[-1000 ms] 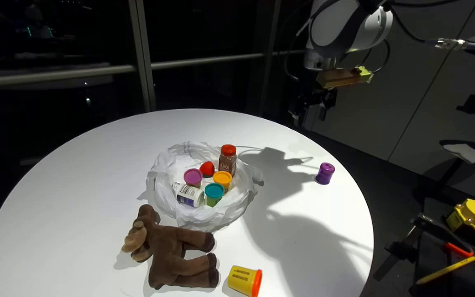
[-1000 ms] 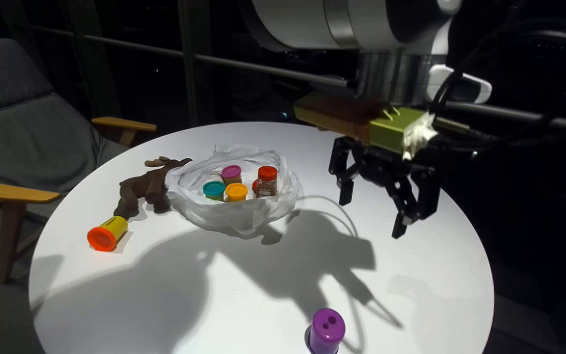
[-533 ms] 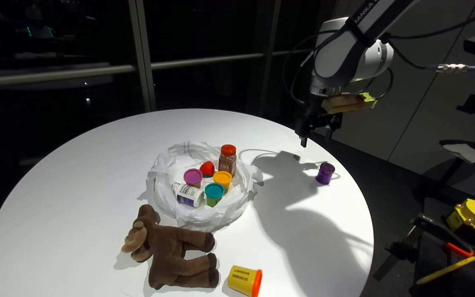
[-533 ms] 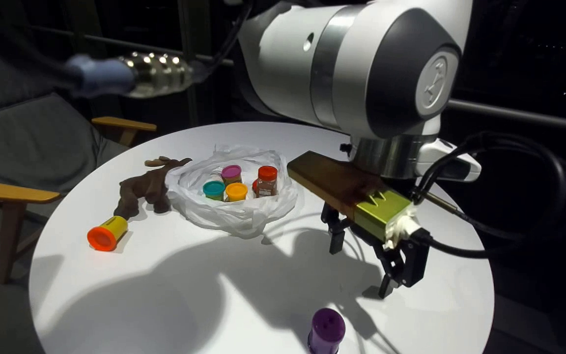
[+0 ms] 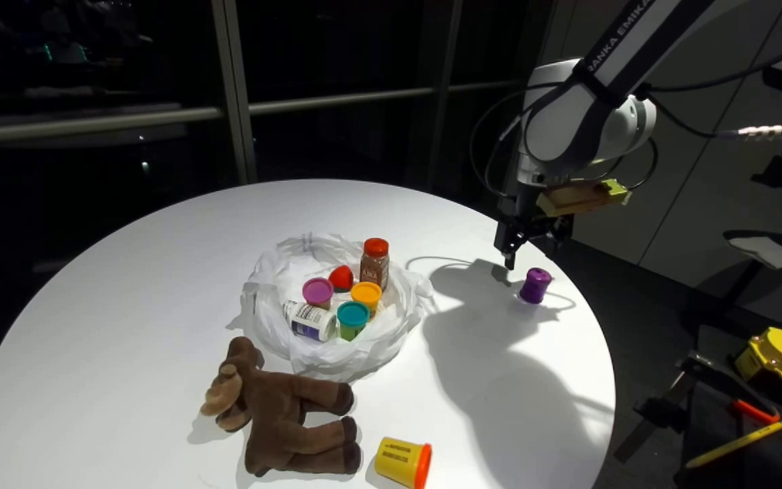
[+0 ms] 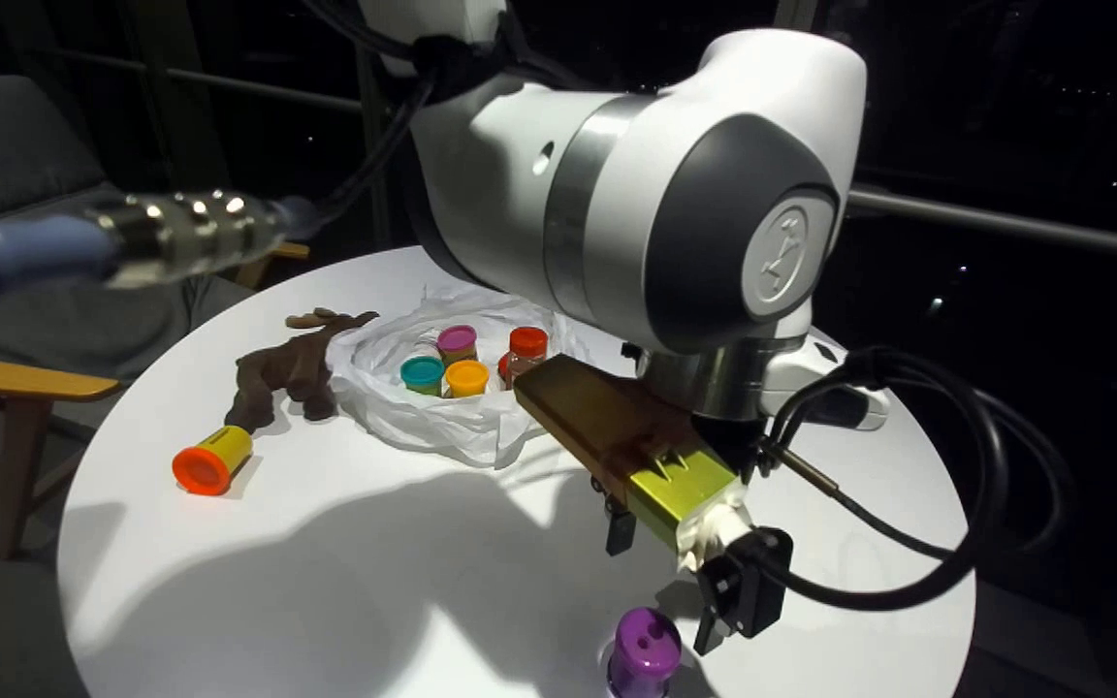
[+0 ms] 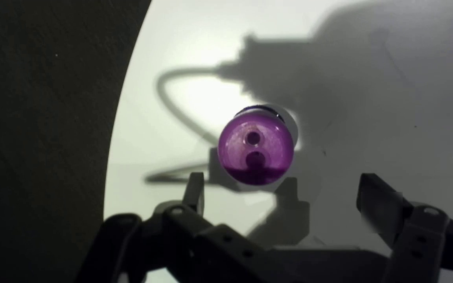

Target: Put the objects on the table into the plastic bag.

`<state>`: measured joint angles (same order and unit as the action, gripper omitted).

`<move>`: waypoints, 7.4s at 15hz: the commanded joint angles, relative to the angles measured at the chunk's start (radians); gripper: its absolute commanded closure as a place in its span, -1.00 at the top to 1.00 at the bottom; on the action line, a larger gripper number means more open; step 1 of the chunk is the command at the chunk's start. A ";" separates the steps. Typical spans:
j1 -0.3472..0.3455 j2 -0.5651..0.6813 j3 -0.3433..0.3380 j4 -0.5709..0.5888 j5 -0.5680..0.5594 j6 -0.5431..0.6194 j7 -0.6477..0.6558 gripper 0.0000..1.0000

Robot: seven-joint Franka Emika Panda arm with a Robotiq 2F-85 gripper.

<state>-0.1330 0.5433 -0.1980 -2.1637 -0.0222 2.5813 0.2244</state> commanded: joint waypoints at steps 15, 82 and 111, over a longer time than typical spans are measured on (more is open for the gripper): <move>0.040 0.063 -0.045 -0.011 0.003 0.056 0.054 -0.43; 0.515 0.024 0.180 0.288 -0.203 -0.395 0.353 1.00; 0.545 0.053 0.295 -0.081 -0.019 0.169 0.099 0.49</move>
<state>0.3567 0.6018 0.1464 -2.2158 -0.0004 2.6686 0.2771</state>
